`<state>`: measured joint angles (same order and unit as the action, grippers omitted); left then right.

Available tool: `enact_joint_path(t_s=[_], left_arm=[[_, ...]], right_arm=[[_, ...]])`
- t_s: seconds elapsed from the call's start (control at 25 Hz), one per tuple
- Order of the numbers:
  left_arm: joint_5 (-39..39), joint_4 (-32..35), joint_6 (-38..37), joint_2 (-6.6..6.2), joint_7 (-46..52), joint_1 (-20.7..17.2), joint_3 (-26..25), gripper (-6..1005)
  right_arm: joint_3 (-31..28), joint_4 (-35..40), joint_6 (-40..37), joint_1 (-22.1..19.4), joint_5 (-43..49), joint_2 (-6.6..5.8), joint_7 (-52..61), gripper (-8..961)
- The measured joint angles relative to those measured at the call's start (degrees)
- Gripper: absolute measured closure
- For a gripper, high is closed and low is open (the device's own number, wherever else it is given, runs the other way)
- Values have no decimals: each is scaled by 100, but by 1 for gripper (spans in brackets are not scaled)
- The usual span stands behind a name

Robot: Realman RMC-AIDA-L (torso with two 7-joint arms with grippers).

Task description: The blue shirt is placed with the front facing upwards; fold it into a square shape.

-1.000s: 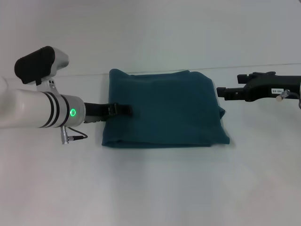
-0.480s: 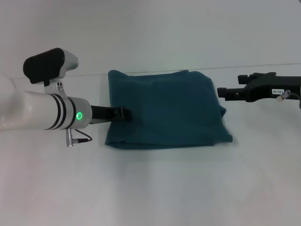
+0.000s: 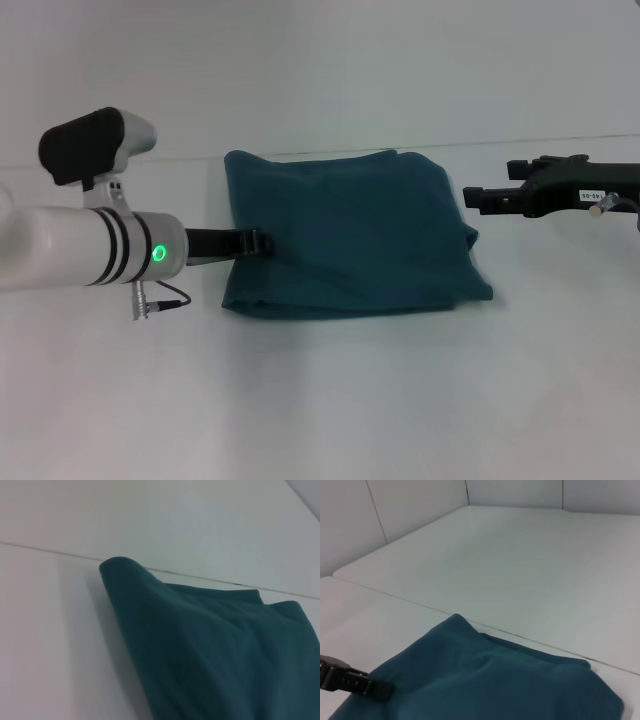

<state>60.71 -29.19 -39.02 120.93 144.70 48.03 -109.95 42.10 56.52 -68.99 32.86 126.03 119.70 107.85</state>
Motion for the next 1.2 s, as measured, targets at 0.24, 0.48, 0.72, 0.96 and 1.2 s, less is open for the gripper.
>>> enact_joint_path(t_s=[0.24, 0.48, 0.72, 0.96, 1.2], left_arm=[[-157, -150, -350, -67, 63, -170, -42, 735], [-298, -524, -523, -89, 152, -470, -59, 775], [-563, -1098, -607, -117, 368, -887, -158, 782], [-608, -1349, -752, -69, 274, -1035, -291, 781], [-605, -1417, -762, -11, 223, -1085, -300, 782]], right_arm=[[-3, -2, 5, 9, 0, 0, 10, 25], [1, -37, 27, 35, 0, 0, 13, 25], [1, -62, 79, 33, 0, 8, 21, 25], [1, -75, 85, 37, 0, 18, 30, 25], [1, -75, 88, 39, 0, 18, 40, 25]])
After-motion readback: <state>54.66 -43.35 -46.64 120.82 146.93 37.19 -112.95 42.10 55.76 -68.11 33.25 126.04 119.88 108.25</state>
